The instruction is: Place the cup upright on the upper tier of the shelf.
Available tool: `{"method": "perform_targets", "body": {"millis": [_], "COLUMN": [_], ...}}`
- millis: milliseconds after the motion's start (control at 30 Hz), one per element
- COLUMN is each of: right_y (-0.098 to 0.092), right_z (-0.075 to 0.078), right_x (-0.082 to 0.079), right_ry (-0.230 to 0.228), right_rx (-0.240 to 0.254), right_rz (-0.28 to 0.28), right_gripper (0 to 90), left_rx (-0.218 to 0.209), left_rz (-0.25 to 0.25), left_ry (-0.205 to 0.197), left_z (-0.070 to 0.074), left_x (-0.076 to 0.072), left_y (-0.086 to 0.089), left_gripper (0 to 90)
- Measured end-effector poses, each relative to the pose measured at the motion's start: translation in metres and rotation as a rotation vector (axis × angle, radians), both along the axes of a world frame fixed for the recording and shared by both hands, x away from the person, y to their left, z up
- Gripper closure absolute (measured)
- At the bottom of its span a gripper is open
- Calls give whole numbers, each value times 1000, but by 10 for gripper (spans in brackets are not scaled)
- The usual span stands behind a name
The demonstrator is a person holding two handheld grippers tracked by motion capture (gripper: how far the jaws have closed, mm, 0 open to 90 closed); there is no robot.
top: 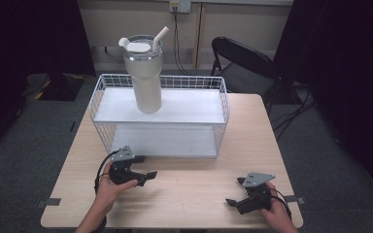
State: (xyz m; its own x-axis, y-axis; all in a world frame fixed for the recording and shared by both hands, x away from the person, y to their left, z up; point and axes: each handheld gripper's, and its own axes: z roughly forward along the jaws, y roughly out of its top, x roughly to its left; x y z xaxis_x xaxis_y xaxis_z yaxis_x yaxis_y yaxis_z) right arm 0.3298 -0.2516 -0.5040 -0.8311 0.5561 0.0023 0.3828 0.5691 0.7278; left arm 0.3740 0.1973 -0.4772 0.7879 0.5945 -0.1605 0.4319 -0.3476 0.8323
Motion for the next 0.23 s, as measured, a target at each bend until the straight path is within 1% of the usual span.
{"method": "perform_targets", "body": {"millis": [33,167,233], "right_y": [0,0,0], "right_z": [0,0,0], "right_x": [0,0,0], "right_ry": [1,0,0], "right_rx": [-1,-1,-1], "right_rz": [0,0,0], "right_gripper": [87,87,87], "left_rx": [18,42,48], "left_rz": [-3,-11,-17], "left_ry": [2,25,24], "left_z": [-3,-12,-14], "left_x": [-1,-3,-5], "left_y": [0,-1,-1], "left_gripper": [158,158,159]}}
